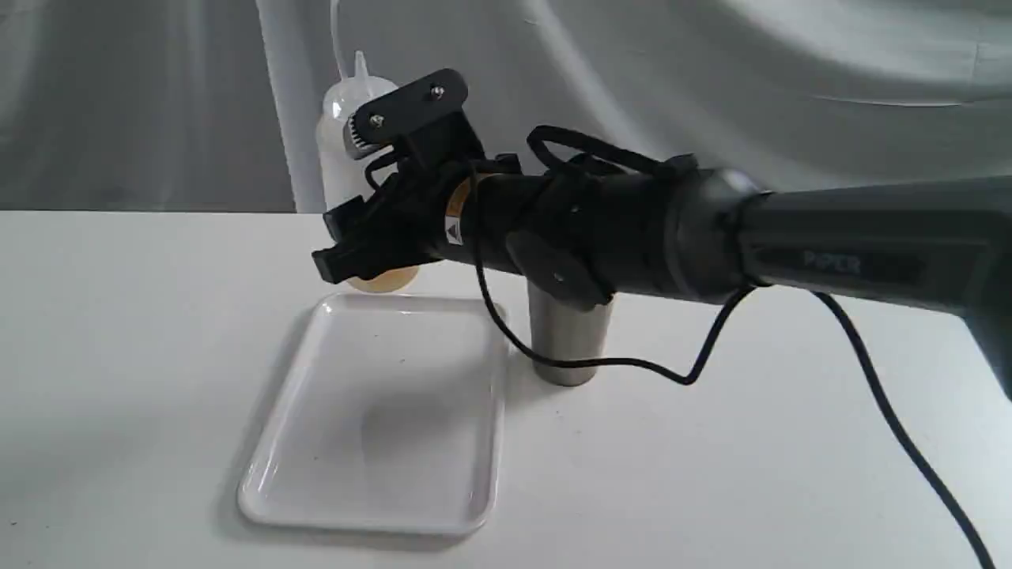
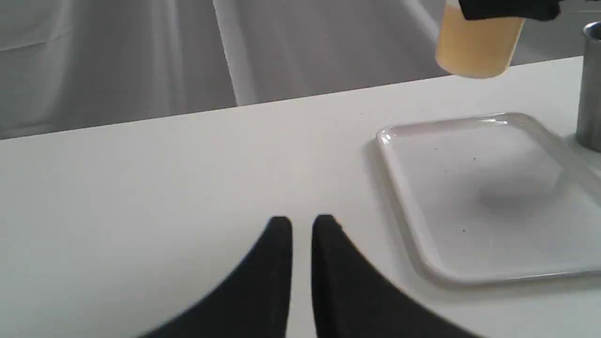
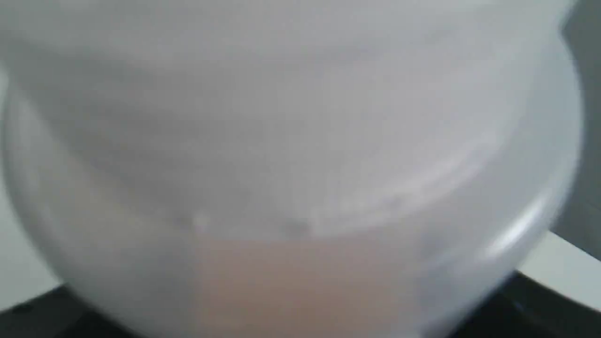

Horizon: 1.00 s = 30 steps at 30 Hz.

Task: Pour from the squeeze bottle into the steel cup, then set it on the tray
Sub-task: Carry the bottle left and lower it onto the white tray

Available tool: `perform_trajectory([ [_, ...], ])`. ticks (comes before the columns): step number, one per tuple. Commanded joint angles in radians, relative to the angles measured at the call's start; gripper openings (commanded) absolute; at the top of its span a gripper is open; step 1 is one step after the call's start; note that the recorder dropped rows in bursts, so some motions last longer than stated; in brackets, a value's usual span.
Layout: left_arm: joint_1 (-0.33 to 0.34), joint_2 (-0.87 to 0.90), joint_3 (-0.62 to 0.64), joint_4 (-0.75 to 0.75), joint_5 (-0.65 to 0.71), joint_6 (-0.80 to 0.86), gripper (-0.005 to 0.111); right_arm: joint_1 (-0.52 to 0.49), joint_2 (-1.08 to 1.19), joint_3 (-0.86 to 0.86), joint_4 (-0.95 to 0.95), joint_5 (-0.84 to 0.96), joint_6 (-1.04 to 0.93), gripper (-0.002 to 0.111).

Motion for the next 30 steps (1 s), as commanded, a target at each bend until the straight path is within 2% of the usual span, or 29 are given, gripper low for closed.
perform_trajectory([
  [1, -0.003, -0.005, 0.004, 0.001, -0.007, -0.002, 0.008, 0.016, 0.008, -0.01, 0.015, -0.023, -0.017, 0.051],
  [11, -0.003, -0.005, 0.004, 0.001, -0.007, -0.002, 0.008, 0.047, 0.058, -0.008, 0.112, 0.117, -0.089, 0.051],
  [30, -0.003, -0.005, 0.004, 0.001, -0.007, -0.002, 0.008, 0.056, 0.06, 0.042, 0.19, 0.145, -0.1, 0.051],
])
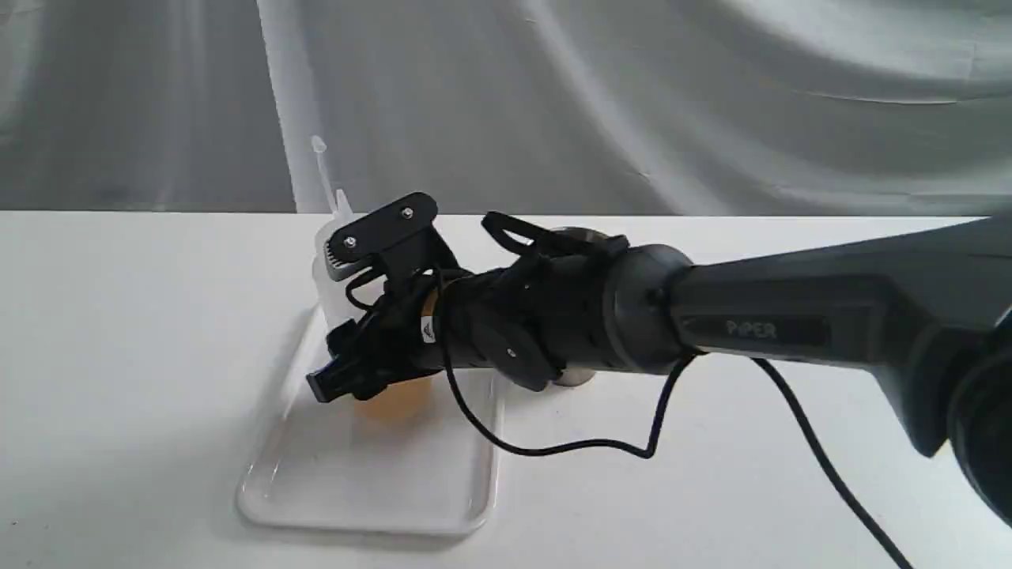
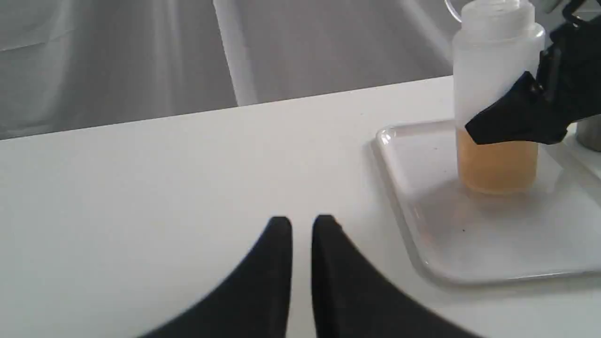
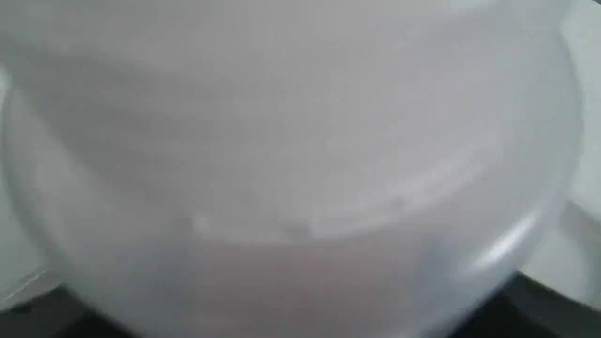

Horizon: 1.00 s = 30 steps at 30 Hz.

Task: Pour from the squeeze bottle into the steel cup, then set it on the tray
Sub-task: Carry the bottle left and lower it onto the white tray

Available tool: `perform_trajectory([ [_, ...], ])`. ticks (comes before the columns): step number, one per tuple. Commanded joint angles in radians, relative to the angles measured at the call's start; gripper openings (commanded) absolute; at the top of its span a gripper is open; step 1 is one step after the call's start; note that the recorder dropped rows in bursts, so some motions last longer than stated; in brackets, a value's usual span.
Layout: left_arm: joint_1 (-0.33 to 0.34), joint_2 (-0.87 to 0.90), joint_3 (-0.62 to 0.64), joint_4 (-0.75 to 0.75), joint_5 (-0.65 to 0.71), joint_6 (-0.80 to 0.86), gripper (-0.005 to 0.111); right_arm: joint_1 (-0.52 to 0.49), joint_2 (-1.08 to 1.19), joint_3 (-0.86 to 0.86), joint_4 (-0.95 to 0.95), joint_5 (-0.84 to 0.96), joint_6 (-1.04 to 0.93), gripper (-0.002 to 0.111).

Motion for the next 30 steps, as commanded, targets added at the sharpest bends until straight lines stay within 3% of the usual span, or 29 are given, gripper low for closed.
perform_trajectory([
  [1, -0.003, -0.005, 0.004, 0.001, -0.007, -0.002, 0.008, 0.001, -0.015, 0.0, 0.027, -0.019, -0.006, 0.051],
  [30, -0.003, -0.005, 0.004, 0.001, -0.007, -0.002, 0.008, 0.001, -0.015, 0.0, 0.078, 0.013, -0.047, 0.051],
])
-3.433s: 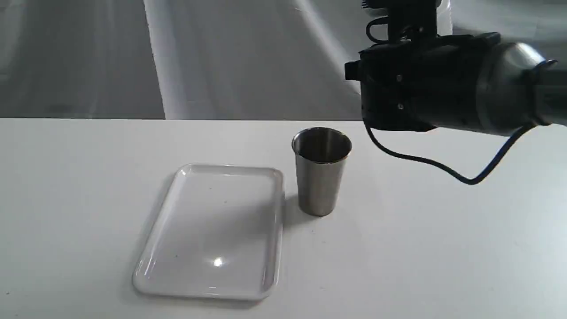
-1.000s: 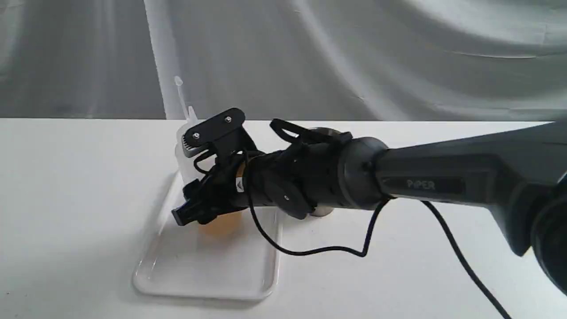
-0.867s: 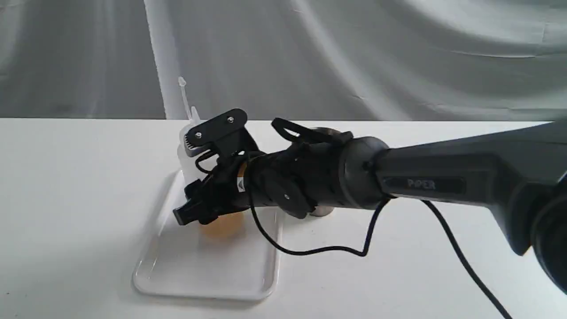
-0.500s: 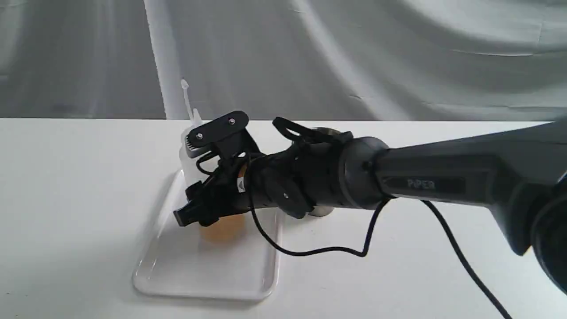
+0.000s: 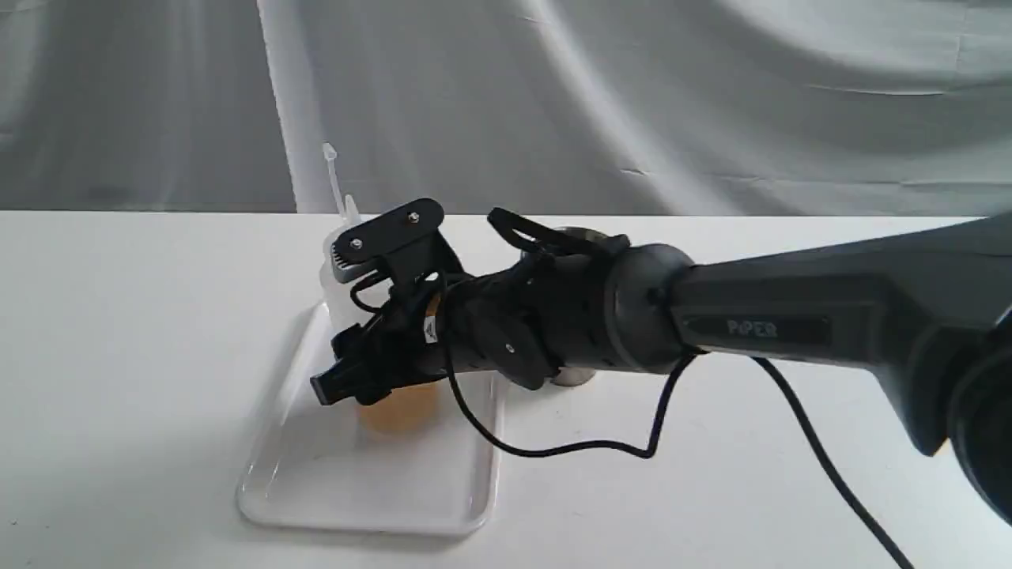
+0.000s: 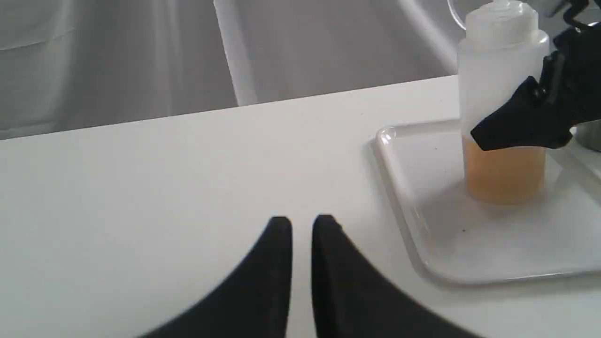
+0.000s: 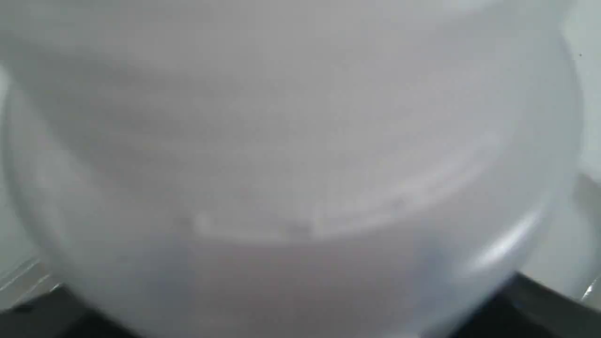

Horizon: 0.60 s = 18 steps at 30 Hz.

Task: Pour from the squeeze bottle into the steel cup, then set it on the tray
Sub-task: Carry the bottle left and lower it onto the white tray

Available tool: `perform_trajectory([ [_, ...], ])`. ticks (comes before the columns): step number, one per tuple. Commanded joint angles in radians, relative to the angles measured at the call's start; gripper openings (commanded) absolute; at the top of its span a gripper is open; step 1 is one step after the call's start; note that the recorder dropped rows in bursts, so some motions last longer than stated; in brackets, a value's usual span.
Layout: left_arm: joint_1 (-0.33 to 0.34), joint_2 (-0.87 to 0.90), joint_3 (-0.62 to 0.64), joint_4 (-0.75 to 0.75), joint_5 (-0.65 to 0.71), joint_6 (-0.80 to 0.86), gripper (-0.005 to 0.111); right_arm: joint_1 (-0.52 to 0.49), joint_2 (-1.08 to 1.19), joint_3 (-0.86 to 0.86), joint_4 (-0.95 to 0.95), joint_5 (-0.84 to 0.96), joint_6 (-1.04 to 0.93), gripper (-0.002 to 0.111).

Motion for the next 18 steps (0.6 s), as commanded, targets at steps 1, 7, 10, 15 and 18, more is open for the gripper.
perform_trajectory([
  [1, -0.003, -0.005, 0.004, 0.001, -0.007, -0.002, 0.008, 0.001, -0.015, 0.0, 0.008, -0.022, -0.011, 0.051],
  [7, -0.003, -0.005, 0.004, 0.001, -0.007, -0.002, 0.008, 0.001, -0.015, 0.0, 0.008, -0.022, -0.011, 0.055],
  [10, -0.003, -0.005, 0.004, 0.001, -0.007, -0.002, 0.008, 0.001, -0.015, 0.0, 0.008, -0.02, -0.011, 0.064],
  [15, -0.003, -0.005, 0.004, 0.001, -0.007, -0.002, 0.008, 0.001, -0.015, 0.0, 0.008, -0.02, -0.011, 0.075],
  [18, -0.003, -0.005, 0.004, 0.001, -0.007, -0.002, 0.008, 0.001, -0.015, 0.0, 0.008, -0.02, -0.011, 0.08],
])
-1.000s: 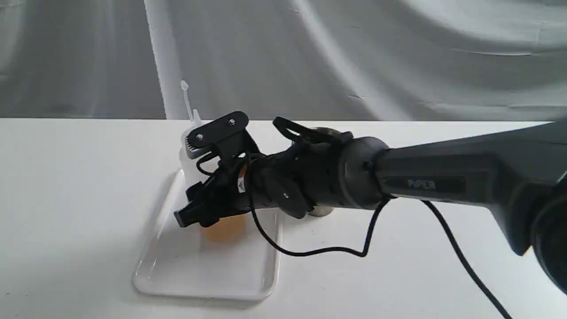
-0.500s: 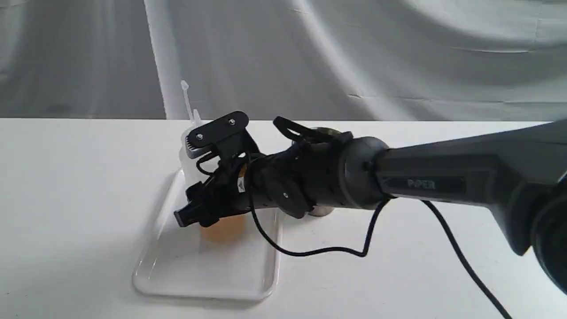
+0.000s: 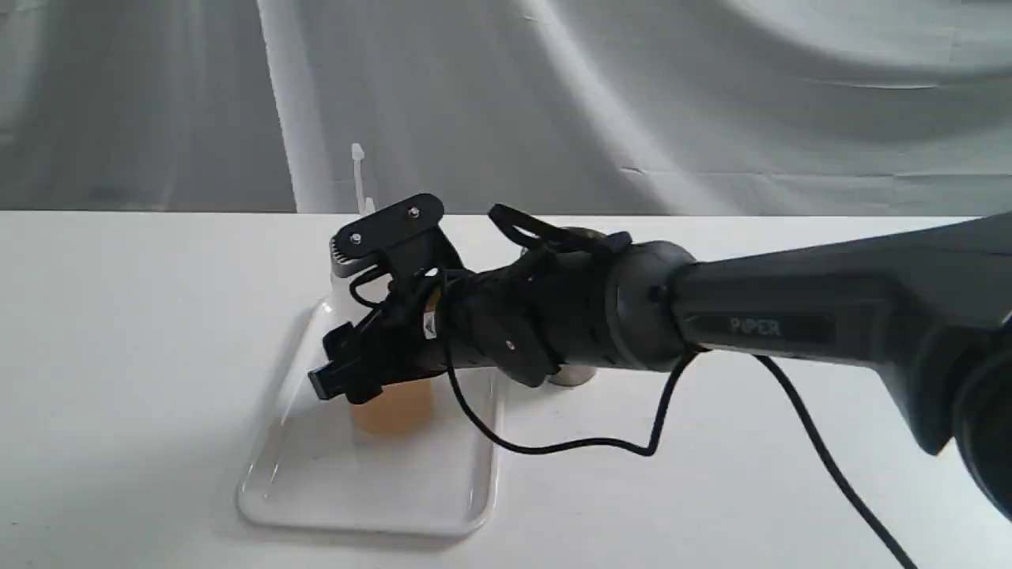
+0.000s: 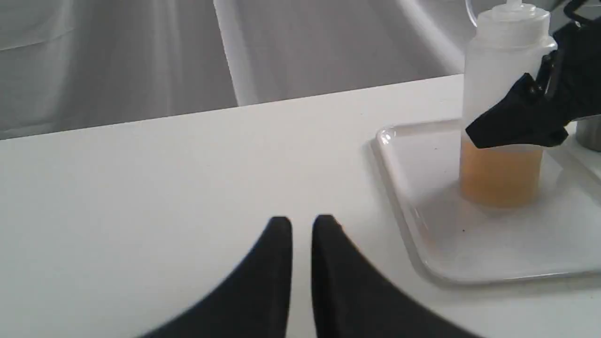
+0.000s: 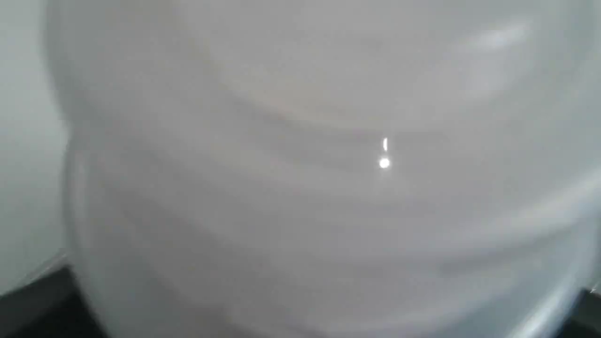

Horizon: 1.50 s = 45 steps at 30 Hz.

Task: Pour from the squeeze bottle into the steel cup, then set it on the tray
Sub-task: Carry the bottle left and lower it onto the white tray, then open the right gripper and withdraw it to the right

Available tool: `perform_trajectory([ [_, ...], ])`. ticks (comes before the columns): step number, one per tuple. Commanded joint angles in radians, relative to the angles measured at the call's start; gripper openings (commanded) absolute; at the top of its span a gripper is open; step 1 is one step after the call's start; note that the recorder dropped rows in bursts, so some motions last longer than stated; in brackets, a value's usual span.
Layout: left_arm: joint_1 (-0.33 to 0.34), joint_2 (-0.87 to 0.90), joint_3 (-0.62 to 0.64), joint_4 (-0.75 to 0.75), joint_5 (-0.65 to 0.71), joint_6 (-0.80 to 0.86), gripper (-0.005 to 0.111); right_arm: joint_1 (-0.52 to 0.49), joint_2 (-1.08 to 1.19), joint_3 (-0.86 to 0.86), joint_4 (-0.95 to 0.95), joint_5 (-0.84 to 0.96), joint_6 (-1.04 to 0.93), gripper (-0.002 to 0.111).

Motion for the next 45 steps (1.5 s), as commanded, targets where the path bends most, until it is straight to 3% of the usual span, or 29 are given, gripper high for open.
perform_trajectory([
  [1, -0.003, -0.005, 0.004, 0.001, -0.007, -0.002, 0.008, 0.001, -0.015, 0.0, 0.002, -0.014, -0.011, 0.082],
  [10, -0.003, -0.005, 0.004, 0.001, -0.007, -0.002, 0.008, 0.001, -0.035, 0.0, 0.002, 0.035, -0.011, 0.092],
  [33, -0.003, -0.005, 0.004, 0.001, -0.007, -0.002, 0.008, 0.001, -0.358, 0.007, 0.004, 0.233, -0.008, 0.092],
  [45, -0.003, -0.005, 0.004, 0.001, -0.007, -0.002, 0.008, 0.001, -0.717, 0.352, -0.013, 0.149, 0.028, 0.088],
])
